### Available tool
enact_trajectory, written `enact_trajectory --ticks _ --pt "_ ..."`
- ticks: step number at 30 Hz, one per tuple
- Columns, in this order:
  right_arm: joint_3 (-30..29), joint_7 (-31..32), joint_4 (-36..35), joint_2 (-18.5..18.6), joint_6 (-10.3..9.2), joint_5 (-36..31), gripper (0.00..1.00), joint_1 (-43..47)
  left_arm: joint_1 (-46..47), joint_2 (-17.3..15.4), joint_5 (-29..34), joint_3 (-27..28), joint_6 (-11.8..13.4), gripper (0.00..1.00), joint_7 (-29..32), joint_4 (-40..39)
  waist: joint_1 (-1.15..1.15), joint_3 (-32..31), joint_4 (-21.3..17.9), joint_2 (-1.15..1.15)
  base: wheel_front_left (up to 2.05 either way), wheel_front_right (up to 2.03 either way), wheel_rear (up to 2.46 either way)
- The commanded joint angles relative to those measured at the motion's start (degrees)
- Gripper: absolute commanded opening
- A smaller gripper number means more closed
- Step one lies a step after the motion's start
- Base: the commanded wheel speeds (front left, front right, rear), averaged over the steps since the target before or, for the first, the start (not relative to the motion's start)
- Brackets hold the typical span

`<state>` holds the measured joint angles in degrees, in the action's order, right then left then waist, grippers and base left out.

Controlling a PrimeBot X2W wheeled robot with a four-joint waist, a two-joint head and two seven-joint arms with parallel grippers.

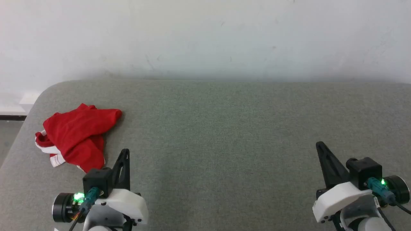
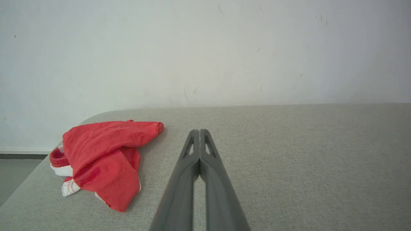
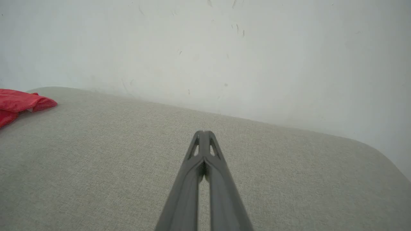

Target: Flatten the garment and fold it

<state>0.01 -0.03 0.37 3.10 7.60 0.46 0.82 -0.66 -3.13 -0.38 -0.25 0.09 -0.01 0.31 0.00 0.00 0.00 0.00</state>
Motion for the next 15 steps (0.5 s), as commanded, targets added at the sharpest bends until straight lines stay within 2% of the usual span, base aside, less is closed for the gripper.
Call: enact_trajectory --ticks 1,15 --pt "-0.01 0.03 -0.37 -0.23 -0.11 -0.46 0.00 -0.82 0.66 0.25 0.38 0.25 -0.09 0.00 0.01 -0.31 0.00 0.00 0.00 0.00 0.00 0.00 0.00" --pt "-0.01 0.03 -0.37 -0.23 -0.11 -0.46 0.00 -0.82 0.66 0.25 0.38 0.25 -0.09 0.00 0.01 -0.31 0.00 0.00 0.00 0.00 0.00 0.00 0.00"
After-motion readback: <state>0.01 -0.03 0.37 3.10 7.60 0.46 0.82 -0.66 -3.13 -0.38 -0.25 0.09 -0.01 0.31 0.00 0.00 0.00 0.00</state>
